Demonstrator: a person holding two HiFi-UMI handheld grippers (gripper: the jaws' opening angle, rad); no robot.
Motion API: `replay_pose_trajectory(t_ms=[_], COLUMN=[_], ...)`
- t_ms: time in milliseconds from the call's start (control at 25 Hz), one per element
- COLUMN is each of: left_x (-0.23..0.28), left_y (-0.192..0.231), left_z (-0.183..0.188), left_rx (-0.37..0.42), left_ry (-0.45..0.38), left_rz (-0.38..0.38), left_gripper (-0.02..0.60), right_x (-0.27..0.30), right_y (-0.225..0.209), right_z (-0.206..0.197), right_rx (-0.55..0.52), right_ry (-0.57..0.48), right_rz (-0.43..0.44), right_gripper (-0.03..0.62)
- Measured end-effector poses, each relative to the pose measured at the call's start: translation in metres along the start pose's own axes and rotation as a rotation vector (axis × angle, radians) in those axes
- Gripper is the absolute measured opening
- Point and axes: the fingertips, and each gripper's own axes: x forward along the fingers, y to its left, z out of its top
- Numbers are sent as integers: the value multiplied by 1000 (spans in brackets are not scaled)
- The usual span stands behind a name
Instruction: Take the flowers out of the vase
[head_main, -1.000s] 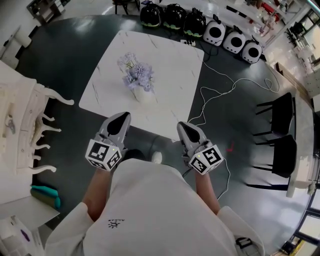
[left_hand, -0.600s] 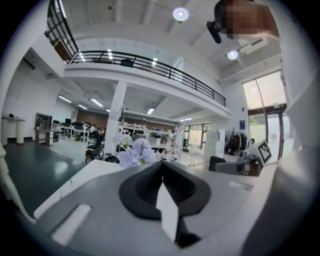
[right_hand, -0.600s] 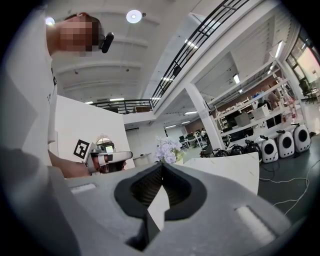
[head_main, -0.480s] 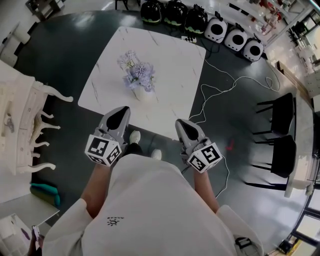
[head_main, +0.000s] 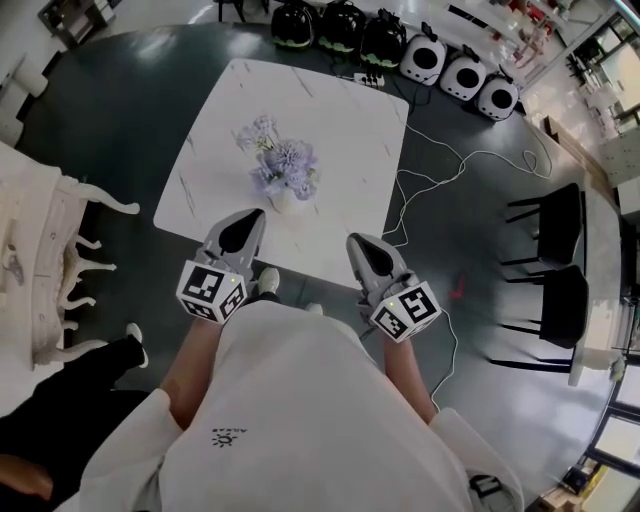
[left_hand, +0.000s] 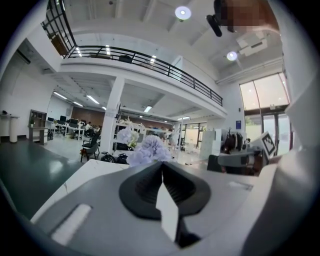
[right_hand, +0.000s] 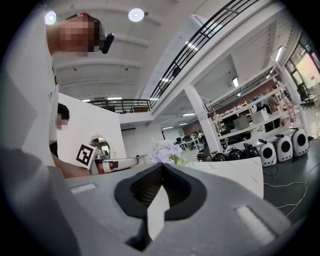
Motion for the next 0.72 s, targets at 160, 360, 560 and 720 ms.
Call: replay_pose_trajectory(t_ms=[160,360,560,720], left_x=[10,12,10,20], left_y=[15,28,39,45], left_z=[-1,-5,-1,-8], left_rx=[17,29,31,42], left_ry=[4,11,7,33], left_rz=[-25,-68,-117,-151], left_gripper=[-8,-5,99,264], right_x=[15,32,44,49], right_y=[-2,-7,-7,-11], right_z=[5,10,13,12], right_rx=[-8,-19,-24,-24], right_ry=[-7,-17,-16,-14], right_rz=[-25,-61,-92,-115], right_gripper=[0,0,0,0])
